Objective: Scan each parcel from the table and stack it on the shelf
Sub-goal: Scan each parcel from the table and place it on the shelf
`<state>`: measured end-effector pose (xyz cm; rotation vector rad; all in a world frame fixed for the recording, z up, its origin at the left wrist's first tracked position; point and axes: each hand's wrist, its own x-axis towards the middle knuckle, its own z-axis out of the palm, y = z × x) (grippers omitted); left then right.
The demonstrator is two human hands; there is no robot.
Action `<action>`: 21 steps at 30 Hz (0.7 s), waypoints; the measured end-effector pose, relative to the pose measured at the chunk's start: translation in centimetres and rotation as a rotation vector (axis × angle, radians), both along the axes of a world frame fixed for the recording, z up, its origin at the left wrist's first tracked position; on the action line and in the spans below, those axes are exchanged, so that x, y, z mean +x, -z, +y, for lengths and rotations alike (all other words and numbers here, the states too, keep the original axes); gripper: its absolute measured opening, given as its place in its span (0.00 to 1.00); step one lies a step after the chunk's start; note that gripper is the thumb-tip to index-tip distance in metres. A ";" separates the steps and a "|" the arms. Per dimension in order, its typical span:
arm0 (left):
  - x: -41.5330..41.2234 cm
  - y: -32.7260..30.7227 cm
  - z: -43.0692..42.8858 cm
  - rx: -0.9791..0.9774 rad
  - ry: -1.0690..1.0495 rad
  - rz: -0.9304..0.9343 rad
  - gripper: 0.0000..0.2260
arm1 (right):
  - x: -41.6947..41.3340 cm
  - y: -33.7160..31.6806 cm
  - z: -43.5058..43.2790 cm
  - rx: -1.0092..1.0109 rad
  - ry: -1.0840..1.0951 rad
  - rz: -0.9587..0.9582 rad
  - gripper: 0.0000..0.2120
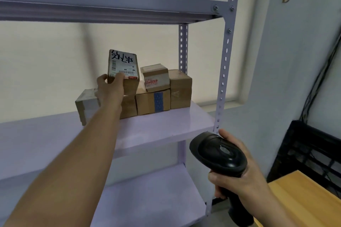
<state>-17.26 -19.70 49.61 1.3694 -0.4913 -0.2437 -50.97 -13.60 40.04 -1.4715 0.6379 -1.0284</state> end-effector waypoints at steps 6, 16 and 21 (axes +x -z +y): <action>2.0 -0.3 -3.1 0.427 0.058 -0.252 0.37 | 1.5 -0.1 -1.1 -0.034 0.098 0.001 0.43; 3.5 0.7 -2.9 0.506 0.025 -0.667 0.33 | 3.2 0.4 -2.7 -0.037 0.114 -0.011 0.43; 4.0 0.9 -3.3 0.351 0.101 -0.644 0.33 | 4.0 0.4 -3.1 -0.003 0.072 0.003 0.44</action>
